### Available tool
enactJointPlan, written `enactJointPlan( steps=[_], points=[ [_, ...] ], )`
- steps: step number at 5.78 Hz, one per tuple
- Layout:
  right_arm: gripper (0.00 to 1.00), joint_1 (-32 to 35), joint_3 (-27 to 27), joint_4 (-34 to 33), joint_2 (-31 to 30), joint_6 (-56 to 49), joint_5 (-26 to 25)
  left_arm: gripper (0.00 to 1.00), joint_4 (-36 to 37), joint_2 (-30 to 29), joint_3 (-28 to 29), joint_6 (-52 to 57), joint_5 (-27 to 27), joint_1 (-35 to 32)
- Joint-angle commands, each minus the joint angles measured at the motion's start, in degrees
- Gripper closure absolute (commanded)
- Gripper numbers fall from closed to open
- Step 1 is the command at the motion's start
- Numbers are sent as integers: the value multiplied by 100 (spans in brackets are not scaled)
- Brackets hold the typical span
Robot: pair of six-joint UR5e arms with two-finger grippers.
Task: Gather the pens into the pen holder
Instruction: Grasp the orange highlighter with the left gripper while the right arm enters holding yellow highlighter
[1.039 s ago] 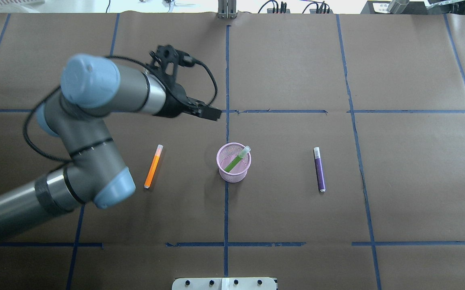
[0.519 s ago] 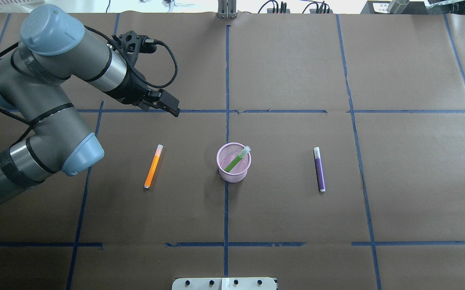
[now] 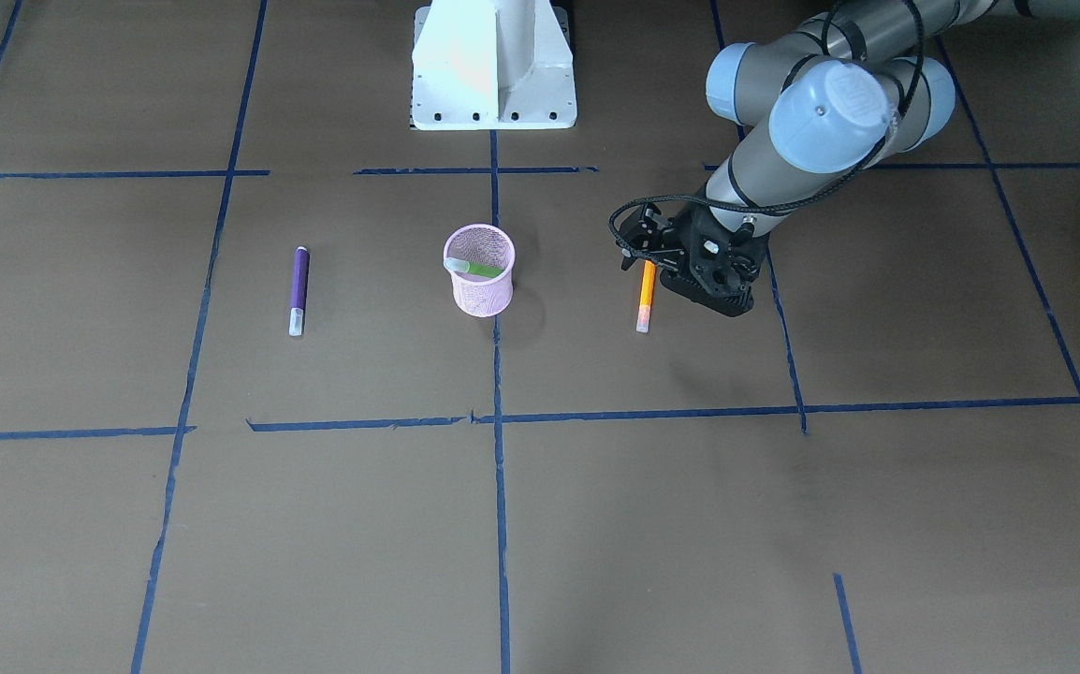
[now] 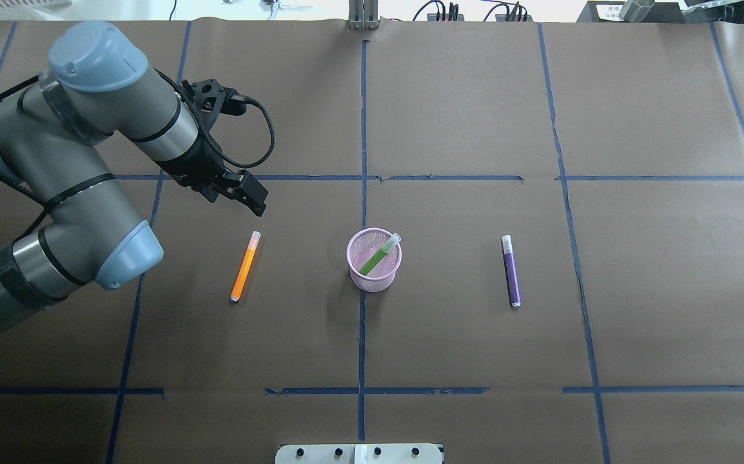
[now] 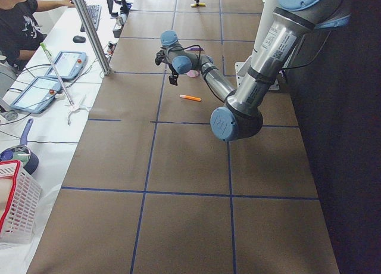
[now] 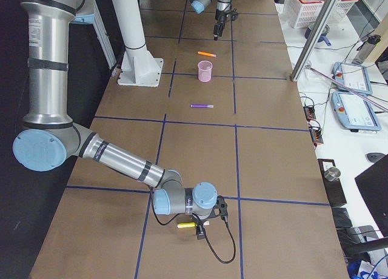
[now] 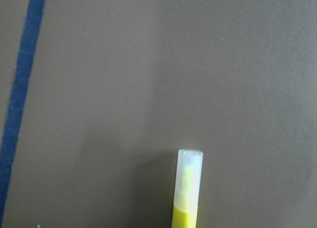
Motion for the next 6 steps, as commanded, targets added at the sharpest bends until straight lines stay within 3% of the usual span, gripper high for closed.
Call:
enactJointPlan(
  steps=[1, 5, 6],
  points=[
    [38, 0, -17, -7, -9, 0, -9, 0, 160, -7, 35, 133, 131, 147],
    [72, 0, -43, -15, -18, -9, -9, 0, 362, -15, 17, 142, 123, 148],
    [85, 0, -43, -7, -18, -9, -9, 0, 362, 2, 0, 142, 123, 148]
  ],
)
